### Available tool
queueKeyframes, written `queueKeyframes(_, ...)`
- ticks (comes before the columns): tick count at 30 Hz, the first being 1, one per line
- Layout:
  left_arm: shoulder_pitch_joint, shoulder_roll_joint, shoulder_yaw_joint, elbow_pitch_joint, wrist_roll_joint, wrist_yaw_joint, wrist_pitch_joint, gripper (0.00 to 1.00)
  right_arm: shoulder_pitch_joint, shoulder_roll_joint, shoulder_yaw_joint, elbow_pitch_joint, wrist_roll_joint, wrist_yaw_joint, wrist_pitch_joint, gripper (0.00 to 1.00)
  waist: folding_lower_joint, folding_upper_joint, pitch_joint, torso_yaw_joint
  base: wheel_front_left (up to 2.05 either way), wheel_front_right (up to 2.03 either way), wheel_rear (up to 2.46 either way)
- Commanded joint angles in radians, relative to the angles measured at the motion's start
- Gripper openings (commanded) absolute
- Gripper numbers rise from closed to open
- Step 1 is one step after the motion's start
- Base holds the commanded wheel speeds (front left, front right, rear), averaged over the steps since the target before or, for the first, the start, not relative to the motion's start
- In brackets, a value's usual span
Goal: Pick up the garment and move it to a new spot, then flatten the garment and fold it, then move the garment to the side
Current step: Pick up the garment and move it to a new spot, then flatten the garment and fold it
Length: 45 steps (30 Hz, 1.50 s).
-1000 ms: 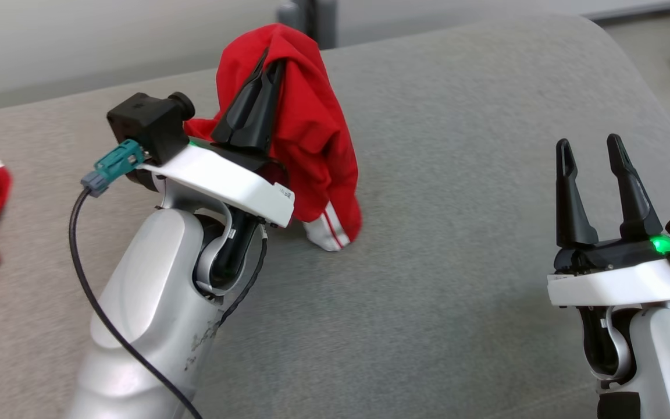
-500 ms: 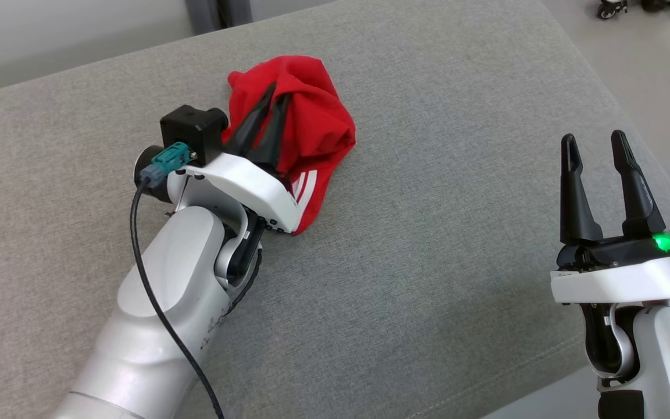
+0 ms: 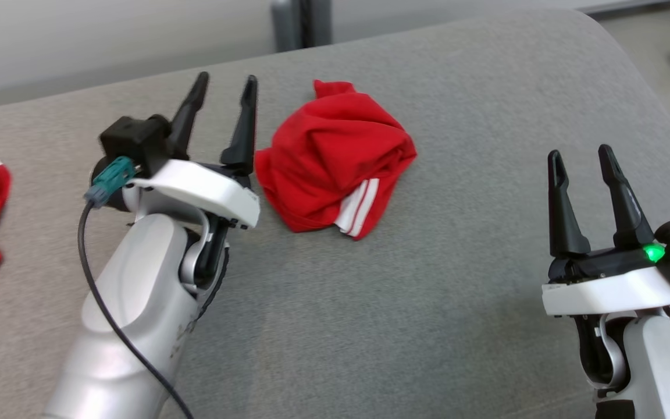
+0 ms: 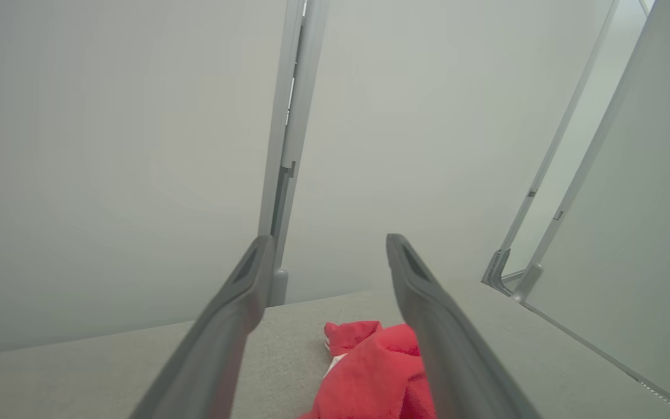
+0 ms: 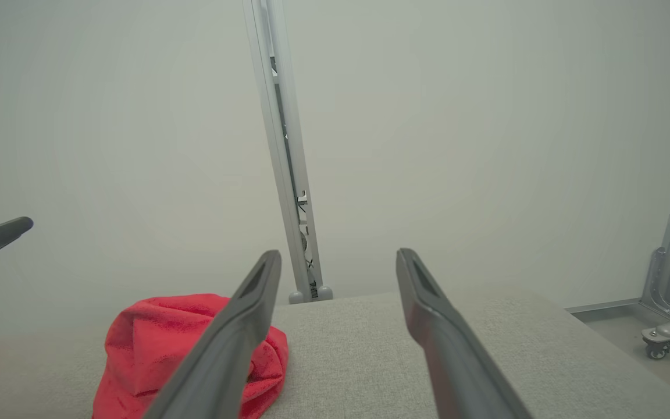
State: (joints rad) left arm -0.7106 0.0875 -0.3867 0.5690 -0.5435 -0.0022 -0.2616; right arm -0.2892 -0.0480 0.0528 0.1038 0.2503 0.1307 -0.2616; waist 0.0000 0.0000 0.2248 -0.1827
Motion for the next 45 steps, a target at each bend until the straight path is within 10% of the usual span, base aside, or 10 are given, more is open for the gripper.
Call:
queueKeyframes(1,0.013,0.009,0.009,-0.015,0.012,0.006,-0.004,1.0,0.011,-0.005,0.002,0.001,-0.003,0.0,-0.005,1.0,0.0,0.0,-0.03,0.04,0.0,0.0,0.0)
queueKeyframes(23,0.602,-0.028,0.328,-0.483,0.212,-0.057,-0.003,1.0,0.087,-0.005,0.027,0.039,-0.063,0.0,-0.005,1.0,0.0,0.0,-0.155,0.21,0.0,0.0,0.0)
queueKeyframes(45,0.592,-0.035,0.268,-0.503,0.181,-0.037,-0.003,1.0,-0.014,-0.005,0.001,0.351,-0.034,0.0,0.038,1.0,0.0,0.0,-0.107,0.336,0.0,0.0,0.0)
